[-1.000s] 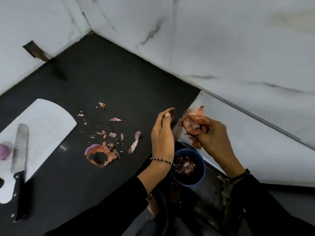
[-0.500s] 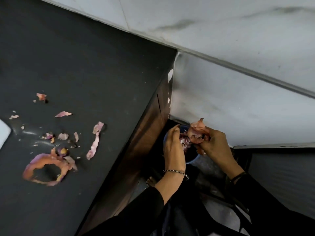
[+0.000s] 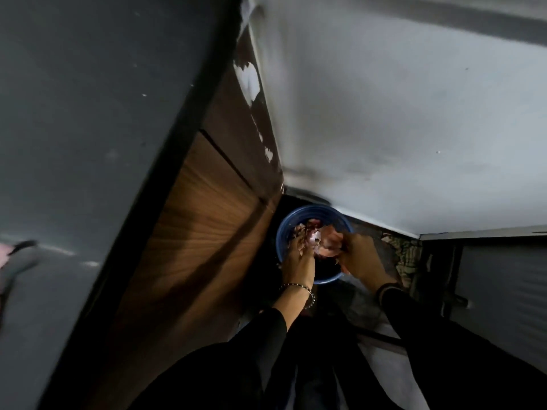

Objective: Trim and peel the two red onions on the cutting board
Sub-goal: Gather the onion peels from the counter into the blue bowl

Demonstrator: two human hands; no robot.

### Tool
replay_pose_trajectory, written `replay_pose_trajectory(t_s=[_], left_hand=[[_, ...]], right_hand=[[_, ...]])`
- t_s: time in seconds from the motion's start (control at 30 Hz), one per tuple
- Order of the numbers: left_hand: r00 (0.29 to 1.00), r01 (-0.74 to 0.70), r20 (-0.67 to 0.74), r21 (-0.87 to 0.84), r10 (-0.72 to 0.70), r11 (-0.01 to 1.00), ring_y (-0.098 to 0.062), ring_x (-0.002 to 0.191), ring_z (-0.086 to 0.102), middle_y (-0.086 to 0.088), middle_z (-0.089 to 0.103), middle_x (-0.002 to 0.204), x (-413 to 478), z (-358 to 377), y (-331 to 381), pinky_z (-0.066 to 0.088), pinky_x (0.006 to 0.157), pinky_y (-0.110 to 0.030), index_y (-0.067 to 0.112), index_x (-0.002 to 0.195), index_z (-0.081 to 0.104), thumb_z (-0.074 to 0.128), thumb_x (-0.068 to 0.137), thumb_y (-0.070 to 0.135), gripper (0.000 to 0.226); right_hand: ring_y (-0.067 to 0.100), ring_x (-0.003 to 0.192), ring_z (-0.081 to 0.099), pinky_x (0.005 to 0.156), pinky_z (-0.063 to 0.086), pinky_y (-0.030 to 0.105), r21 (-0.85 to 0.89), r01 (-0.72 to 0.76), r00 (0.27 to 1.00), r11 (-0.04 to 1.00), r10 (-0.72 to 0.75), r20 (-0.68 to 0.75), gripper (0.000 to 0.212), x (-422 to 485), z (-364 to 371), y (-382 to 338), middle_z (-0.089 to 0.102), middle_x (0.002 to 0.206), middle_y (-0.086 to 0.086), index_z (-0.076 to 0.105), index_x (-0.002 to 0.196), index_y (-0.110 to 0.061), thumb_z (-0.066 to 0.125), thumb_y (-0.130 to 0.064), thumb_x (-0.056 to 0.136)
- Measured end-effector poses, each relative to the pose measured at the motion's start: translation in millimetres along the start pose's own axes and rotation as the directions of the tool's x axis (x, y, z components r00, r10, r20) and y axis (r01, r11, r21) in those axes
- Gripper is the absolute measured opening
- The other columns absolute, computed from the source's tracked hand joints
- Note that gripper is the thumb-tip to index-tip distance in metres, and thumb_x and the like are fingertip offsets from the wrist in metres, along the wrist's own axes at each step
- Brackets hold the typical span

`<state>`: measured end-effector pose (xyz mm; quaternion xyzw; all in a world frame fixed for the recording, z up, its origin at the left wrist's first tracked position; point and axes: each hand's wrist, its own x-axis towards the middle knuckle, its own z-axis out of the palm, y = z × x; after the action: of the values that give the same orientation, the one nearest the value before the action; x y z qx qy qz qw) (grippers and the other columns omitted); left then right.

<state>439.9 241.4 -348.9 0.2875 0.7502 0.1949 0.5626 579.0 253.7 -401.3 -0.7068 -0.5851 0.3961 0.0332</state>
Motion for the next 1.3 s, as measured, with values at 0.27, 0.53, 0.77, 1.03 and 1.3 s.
replay_pose_trajectory(t_s=[0.27,0.53,0.77,1.03,1.3], left_hand=[[0.973,-0.108,0.226,0.335,0.032,0.936,-0.014,0.109,0.060,0.003,0.062,0.123,42,15,-23,0.040,0.085,-0.013,0.026,0.145,0.044,0.057,0.094,0.011,0.055],[0.965,-0.114,0.262,0.474,-0.016,0.873,-0.027,0.116,0.060,-0.008,0.062,0.130,71,16,-39,0.047,0.096,-0.031,0.033,0.150,0.036,0.055,0.095,0.009,0.063],[0.957,-0.166,0.290,0.499,0.017,0.850,-0.025,0.129,0.052,-0.009,0.051,0.145,73,9,-45,0.039,0.104,-0.026,0.021,0.151,0.037,0.053,0.093,0.001,0.063],[0.926,-0.284,0.372,0.558,0.071,0.779,-0.023,0.132,0.049,-0.007,0.050,0.146,47,-1,-30,0.039,0.110,-0.029,0.019,0.149,0.041,0.054,0.090,0.001,0.063],[0.922,-0.381,0.291,0.569,0.255,0.729,-0.024,0.130,0.052,-0.007,0.053,0.143,-31,-31,18,0.043,0.107,-0.036,0.022,0.151,0.033,0.056,0.093,0.012,0.063]], right_hand=[[0.039,0.108,0.065,0.088,0.046,0.038,-0.035,-0.023,0.998,0.999,0.025,0.050,0.027,33,29,8,0.072,0.113,0.021,0.069,0.117,-0.005,0.058,-0.009,0.093],[0.035,0.118,0.061,0.095,0.042,0.033,0.065,-0.066,0.995,0.996,0.061,0.083,0.036,43,33,6,0.069,0.124,0.018,0.064,0.129,-0.009,0.062,-0.014,0.093],[0.034,0.115,0.063,0.095,0.043,0.033,0.086,-0.057,0.995,0.995,0.049,0.089,0.046,35,25,10,0.070,0.122,0.017,0.063,0.134,-0.015,0.060,-0.006,0.089],[0.029,0.106,0.069,0.092,0.044,0.028,0.090,-0.081,0.995,0.993,0.076,0.062,0.028,11,5,-2,0.074,0.113,0.014,0.072,0.116,-0.008,0.061,-0.007,0.090],[0.016,0.086,0.072,0.080,0.051,0.030,0.189,0.004,1.000,0.982,-0.005,0.003,0.007,-52,-52,-46,0.077,0.086,0.002,0.074,0.090,-0.011,0.069,-0.015,0.090]])
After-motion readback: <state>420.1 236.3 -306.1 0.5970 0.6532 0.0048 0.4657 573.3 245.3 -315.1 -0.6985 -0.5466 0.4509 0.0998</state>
